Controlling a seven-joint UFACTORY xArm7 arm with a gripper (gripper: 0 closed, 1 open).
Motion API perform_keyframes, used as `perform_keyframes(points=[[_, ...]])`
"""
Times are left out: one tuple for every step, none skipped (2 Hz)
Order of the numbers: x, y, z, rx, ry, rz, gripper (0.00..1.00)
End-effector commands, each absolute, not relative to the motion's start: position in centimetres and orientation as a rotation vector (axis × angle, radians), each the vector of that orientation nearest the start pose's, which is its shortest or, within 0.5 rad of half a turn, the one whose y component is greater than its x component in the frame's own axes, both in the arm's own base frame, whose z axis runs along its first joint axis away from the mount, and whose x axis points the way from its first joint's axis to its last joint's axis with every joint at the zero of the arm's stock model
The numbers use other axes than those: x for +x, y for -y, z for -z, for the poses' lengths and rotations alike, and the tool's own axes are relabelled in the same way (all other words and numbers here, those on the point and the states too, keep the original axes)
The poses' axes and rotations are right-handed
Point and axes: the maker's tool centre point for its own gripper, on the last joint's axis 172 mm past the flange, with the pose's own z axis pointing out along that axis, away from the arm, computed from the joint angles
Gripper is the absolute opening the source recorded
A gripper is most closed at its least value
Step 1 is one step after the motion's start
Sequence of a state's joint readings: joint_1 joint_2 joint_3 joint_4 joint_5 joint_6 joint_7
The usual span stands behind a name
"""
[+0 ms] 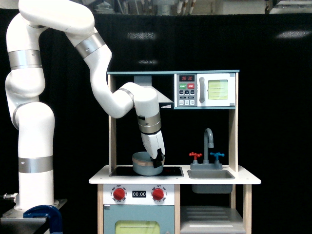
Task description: Put the bowl inside the kitchen cabinet
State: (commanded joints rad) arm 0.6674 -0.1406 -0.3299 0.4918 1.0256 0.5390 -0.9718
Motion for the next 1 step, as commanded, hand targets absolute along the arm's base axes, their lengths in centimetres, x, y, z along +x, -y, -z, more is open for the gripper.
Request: perform_keyframes(points=[[36.90,-15.80,-11.70,-2.525,0.545,0.315,0.00]])
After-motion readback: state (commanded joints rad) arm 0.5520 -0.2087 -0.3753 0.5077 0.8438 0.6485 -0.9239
